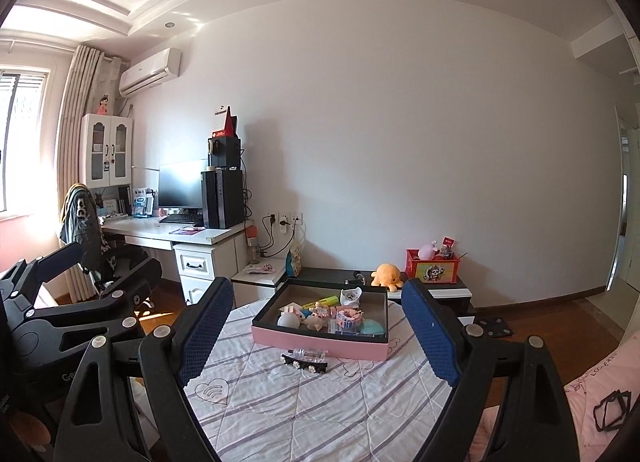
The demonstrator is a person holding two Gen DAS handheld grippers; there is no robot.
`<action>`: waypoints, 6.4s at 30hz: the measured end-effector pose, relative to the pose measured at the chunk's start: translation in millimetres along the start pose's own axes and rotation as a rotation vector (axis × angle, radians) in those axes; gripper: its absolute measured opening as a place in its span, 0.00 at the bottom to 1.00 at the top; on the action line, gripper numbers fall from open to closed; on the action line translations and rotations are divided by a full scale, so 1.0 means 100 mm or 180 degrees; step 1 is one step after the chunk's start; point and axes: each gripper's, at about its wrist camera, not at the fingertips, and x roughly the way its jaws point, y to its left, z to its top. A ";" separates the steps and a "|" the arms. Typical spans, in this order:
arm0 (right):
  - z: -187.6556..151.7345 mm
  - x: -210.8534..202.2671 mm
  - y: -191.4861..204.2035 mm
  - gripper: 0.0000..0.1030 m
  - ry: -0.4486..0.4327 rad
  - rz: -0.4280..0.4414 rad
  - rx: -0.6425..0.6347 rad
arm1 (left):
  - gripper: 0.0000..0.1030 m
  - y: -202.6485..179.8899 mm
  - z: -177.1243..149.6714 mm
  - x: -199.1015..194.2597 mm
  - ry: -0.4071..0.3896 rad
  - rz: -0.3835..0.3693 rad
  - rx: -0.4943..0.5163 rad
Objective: Organize rigid objects
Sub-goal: 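Move both tools back toward the remaining items on the bed, then move the left tool toward the black hair clip while the right tool approaches the glass bottle, then grasp the glass bottle with the right tool while the left tool grasps the black hair clip, then carry the glass bottle into the pink box with the right tool while the left tool carries the hair clip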
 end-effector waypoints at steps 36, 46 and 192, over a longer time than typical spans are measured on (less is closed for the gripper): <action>-0.51 0.83 -0.20 0.85 0.0658 -0.0071 0.0084 | 1.00 -0.23 -0.55 1.00 0.0739 -0.0046 0.0180; -0.95 1.43 -0.32 0.85 0.1164 -0.0044 0.0156 | 1.00 -0.34 -0.99 1.64 0.1314 -0.0104 0.0283; -0.45 1.43 -0.06 0.60 0.0527 0.0623 -0.0013 | 0.19 -0.31 -0.46 1.32 0.0542 -0.0266 0.0248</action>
